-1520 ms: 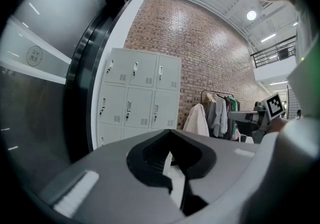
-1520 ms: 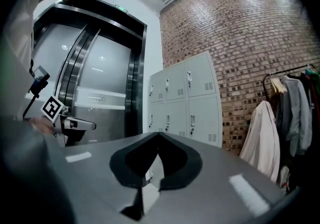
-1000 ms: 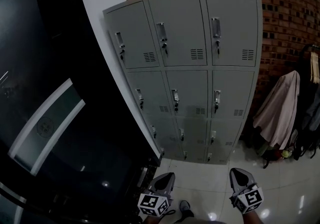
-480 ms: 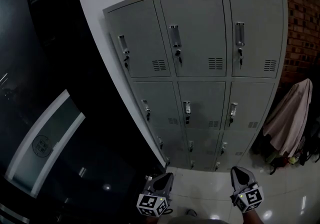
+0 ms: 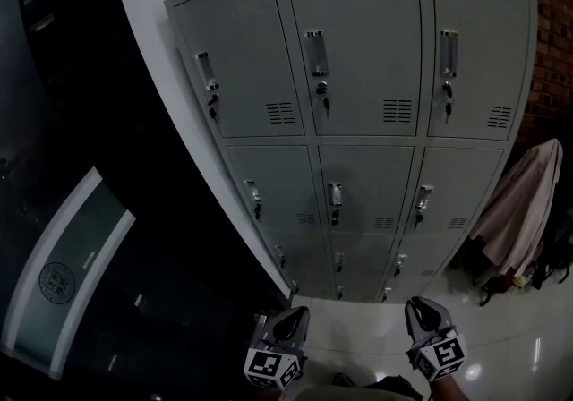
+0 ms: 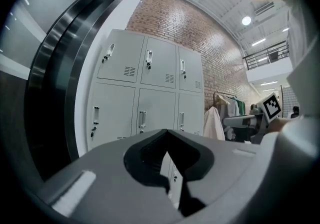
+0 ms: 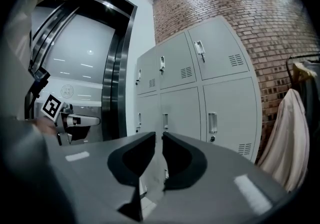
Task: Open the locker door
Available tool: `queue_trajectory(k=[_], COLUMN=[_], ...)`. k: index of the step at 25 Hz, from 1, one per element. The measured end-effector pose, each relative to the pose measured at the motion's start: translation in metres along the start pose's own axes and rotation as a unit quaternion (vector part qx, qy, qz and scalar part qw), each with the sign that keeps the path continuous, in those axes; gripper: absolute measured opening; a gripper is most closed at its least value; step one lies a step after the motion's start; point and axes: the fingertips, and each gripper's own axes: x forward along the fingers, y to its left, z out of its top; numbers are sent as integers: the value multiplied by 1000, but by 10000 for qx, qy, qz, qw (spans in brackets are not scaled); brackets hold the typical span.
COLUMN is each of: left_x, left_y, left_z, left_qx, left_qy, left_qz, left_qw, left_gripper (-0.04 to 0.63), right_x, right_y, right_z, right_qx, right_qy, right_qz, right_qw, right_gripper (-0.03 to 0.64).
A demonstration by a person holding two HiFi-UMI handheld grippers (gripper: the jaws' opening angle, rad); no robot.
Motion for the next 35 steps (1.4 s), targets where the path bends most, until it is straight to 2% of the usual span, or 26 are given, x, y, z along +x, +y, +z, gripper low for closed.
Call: queue_trajectory(k=[6,11,16,18,20,21,26,30,35], left_x=[32,46,57,63,68,70,72,63,52], left_y=[7,17,42,44,44,43,42,49,60], left_z=[-12,-14,-13,-15,-15,-15,-7,-9,-11], left_qx=[-82,-240,-206,-215,-218,-202,-191,-278,-197], left_qy=[-89,-141,-265,-238,-195,-183,-186,-168,-168], left_qz=[-21,77,437,454,442,428,314,413,547], left_qw=[9999,9996,9985,9985,9986,9987,9992,9986,9982], left_gripper=[63,63,63,63,63,63,63,63,63], right_x=[18,56,82,87,93,95,131,183,252], right_y=[-18,-33,-26,-25,-28,-28,-31,-28,-34], right_z=[-22,-23,-17,-20,-22,-24,-48,-74,-112], right_qx=[210,196,222,293,228,245,262,302,163], right_qy=[322,37,183,252,32,78,126,248,488], right_qz=[-79,62,302,334,387,418,614,733,643], right_qw=[9992,9998,9991,9987,9990,9988,9977,9965,9966], right_gripper=[27,14,9,0,0,0,26,57,57])
